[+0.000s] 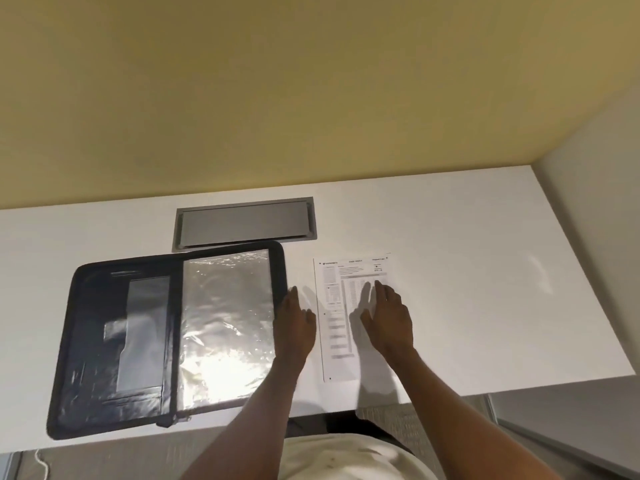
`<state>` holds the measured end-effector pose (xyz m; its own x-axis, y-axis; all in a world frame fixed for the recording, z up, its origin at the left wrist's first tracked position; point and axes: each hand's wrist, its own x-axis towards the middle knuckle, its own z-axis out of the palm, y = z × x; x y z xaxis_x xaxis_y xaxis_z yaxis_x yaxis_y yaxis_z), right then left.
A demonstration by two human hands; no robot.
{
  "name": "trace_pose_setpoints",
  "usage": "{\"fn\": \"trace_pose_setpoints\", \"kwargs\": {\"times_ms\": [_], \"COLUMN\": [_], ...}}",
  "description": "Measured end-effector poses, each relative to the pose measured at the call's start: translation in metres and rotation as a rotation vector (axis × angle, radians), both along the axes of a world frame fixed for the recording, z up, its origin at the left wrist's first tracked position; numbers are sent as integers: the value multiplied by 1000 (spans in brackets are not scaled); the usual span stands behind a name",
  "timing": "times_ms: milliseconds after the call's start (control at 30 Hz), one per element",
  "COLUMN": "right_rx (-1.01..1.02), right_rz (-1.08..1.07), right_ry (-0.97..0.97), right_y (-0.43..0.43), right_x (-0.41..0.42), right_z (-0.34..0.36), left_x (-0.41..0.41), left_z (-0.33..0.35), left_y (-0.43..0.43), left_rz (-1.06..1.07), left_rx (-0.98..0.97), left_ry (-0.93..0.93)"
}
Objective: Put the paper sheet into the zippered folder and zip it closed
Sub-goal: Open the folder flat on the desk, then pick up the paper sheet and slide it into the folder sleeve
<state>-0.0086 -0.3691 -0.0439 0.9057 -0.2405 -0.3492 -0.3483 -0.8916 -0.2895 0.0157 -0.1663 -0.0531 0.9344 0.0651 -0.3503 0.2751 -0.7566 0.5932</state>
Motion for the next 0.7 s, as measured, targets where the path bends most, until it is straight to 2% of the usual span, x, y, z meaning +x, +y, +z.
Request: {"fn": "trace_pose_setpoints", "kwargs": {"times_ms": [267,367,600,700], "right_rx": [91,143,273,320], "right_rz": [-177,-227,-320,-331], "right_ry": [45,47,15,-15], "right_y": [-52,-56,-50,-51], "right_x": [-20,-25,-29,-33], "right_z": [-17,-21,-23,-25], "left_x": [-23,-32,-45,-35], "left_z": [-13,-14,-17,-16], "left_y": [-68,-84,-107,-114], "left_rz": [106,193,249,364], "left_rx": [0,7,76,66], "left_ry": [94,89,130,213]}}
